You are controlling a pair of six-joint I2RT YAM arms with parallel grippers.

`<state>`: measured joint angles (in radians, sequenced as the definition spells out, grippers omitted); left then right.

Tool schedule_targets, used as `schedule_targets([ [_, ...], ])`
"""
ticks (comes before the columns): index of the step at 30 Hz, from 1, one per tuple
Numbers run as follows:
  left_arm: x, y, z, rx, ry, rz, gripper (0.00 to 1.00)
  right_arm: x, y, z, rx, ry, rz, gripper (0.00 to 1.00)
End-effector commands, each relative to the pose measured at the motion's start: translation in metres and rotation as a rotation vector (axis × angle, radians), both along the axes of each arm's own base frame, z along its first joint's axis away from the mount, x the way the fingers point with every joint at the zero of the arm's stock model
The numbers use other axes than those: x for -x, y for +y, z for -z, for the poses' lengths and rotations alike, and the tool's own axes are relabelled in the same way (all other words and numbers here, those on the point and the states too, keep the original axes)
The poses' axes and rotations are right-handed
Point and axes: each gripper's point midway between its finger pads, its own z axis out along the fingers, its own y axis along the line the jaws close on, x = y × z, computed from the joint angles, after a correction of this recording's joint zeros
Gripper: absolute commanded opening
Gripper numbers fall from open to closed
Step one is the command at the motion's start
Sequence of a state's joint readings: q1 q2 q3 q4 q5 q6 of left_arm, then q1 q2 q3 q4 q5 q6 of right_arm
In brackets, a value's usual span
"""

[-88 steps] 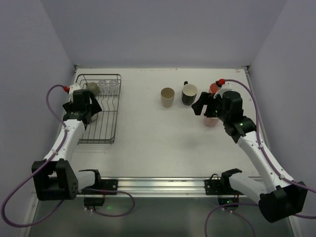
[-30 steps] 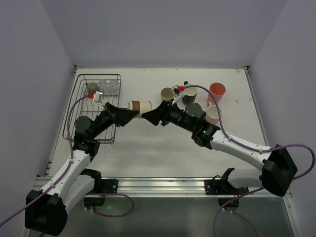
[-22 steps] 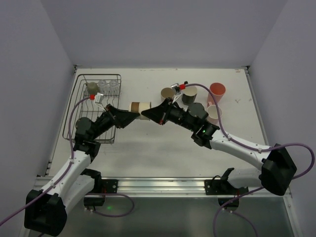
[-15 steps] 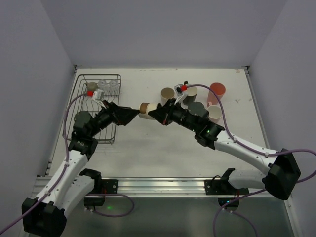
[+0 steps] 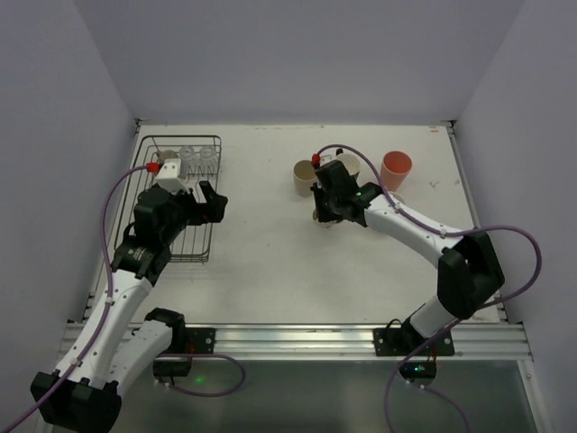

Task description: Unload the cups from the dish rack

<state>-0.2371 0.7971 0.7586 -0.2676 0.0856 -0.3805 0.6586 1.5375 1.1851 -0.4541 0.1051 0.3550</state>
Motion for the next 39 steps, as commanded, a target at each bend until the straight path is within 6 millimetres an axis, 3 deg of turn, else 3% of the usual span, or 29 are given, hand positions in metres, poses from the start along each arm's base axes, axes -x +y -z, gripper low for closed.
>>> schedule_targets([
  [1, 0.002, 0.025, 0.013, -0.116, 0.020, -0.095, 1.00, -0.009, -0.040, 0.015, 0.240, 0.021, 0.033, 0.02],
  [10, -0.004, 0.031, 0.021, -0.141, 0.048, -0.130, 1.00, -0.033, -0.048, 0.050, 0.348, 0.080, 0.035, 0.06],
  [12, -0.007, 0.034, 0.018, -0.140, 0.050, -0.150, 1.00, -0.032, -0.045, 0.052, 0.343, 0.092, 0.030, 0.14],
  [13, -0.009, 0.034, 0.021, -0.143, 0.066, -0.160, 1.00, -0.031, -0.046, 0.052, 0.338, 0.092, 0.034, 0.30],
  [15, -0.014, 0.034, 0.011, -0.127, 0.062, -0.177, 1.00, -0.031, -0.046, 0.048, 0.330, 0.086, 0.043, 0.41],
  [17, -0.018, 0.031, 0.006, -0.105, 0.068, -0.177, 1.00, -0.030, -0.044, 0.035, 0.299, 0.057, 0.049, 0.50],
  [21, -0.031, 0.030, -0.027, -0.044, 0.015, -0.215, 1.00, -0.023, -0.037, 0.007, 0.195, -0.001, 0.038, 0.63],
  [23, -0.042, 0.040, -0.028, -0.062, 0.021, -0.284, 1.00, -0.018, -0.031, -0.020, 0.110, -0.068, 0.025, 0.71],
  [24, -0.048, 0.044, -0.036, -0.060, 0.010, -0.311, 1.00, -0.013, -0.029, -0.023, 0.079, -0.083, 0.012, 0.72],
  [25, -0.057, 0.047, -0.030, -0.072, 0.033, -0.335, 1.00, -0.011, -0.029, -0.030, 0.053, -0.105, 0.010, 0.73],
  [26, -0.065, 0.059, -0.036, -0.074, 0.020, -0.385, 1.00, -0.006, -0.030, -0.051, 0.000, -0.157, 0.016, 0.73],
  [28, -0.083, 0.071, -0.023, -0.069, 0.064, -0.422, 1.00, 0.001, -0.027, -0.056, -0.066, -0.197, -0.004, 0.73],
  [29, -0.089, 0.092, -0.021, -0.057, 0.074, -0.474, 0.99, 0.004, -0.026, -0.061, -0.093, -0.222, -0.010, 0.73],
  [32, -0.114, 0.124, -0.008, -0.056, 0.112, -0.566, 0.97, 0.011, -0.027, -0.071, -0.154, -0.260, -0.014, 0.72],
  [36, -0.147, 0.133, -0.004, -0.084, 0.112, -0.603, 0.93, 0.017, -0.021, -0.072, -0.201, -0.257, -0.035, 0.71],
  [37, -0.155, 0.145, 0.010, -0.083, 0.144, -0.627, 0.91, 0.017, -0.020, -0.070, -0.201, -0.252, -0.036, 0.71],
  [39, -0.173, 0.148, 0.020, -0.079, 0.158, -0.622, 0.87, 0.018, -0.019, -0.068, -0.200, -0.243, -0.039, 0.70],
])
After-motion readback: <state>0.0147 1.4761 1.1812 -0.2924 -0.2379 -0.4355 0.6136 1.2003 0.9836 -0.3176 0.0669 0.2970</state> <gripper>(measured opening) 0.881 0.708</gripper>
